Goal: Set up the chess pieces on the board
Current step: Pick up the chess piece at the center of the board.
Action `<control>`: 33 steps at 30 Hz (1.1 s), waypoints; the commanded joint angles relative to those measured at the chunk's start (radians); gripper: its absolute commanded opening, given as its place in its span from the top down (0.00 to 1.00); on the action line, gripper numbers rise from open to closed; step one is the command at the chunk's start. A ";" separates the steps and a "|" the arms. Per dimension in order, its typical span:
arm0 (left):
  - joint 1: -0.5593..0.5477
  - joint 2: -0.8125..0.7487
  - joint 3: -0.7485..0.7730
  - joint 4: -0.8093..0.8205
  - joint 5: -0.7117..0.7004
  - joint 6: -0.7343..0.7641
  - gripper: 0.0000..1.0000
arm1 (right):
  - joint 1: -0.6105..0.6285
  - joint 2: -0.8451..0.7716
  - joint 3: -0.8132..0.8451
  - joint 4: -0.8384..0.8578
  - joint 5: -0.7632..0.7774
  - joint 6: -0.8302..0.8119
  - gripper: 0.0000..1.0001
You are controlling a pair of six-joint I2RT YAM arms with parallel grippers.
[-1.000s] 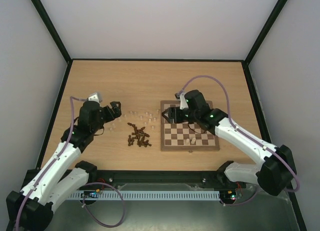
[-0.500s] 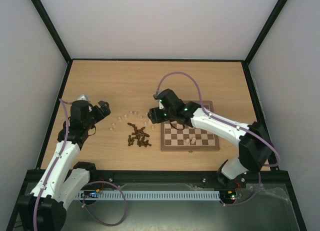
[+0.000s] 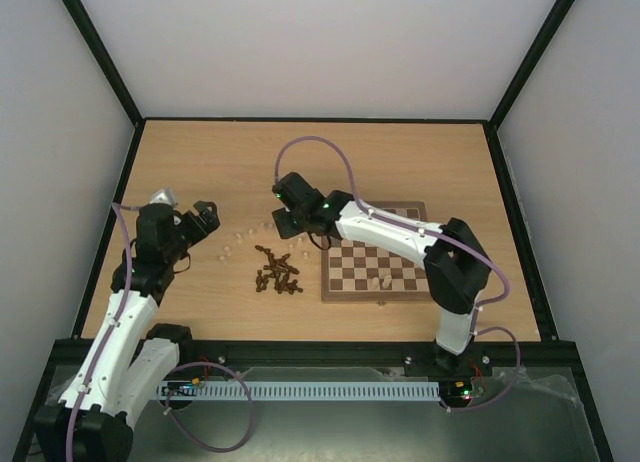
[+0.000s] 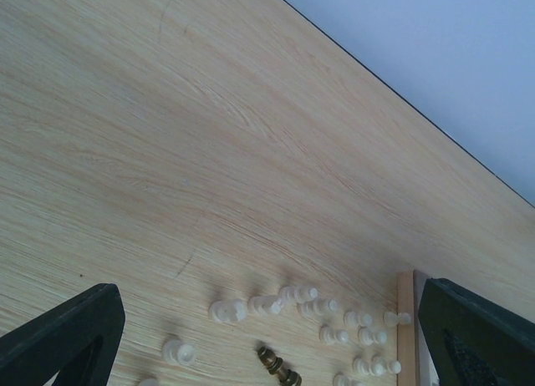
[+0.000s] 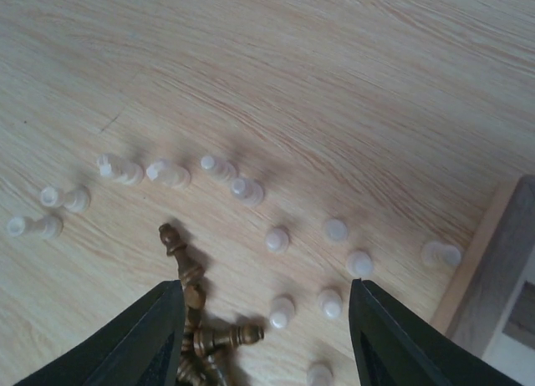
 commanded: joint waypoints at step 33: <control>0.008 -0.050 0.011 -0.066 -0.042 0.025 0.01 | 0.076 0.434 0.427 -0.217 0.208 -0.061 0.67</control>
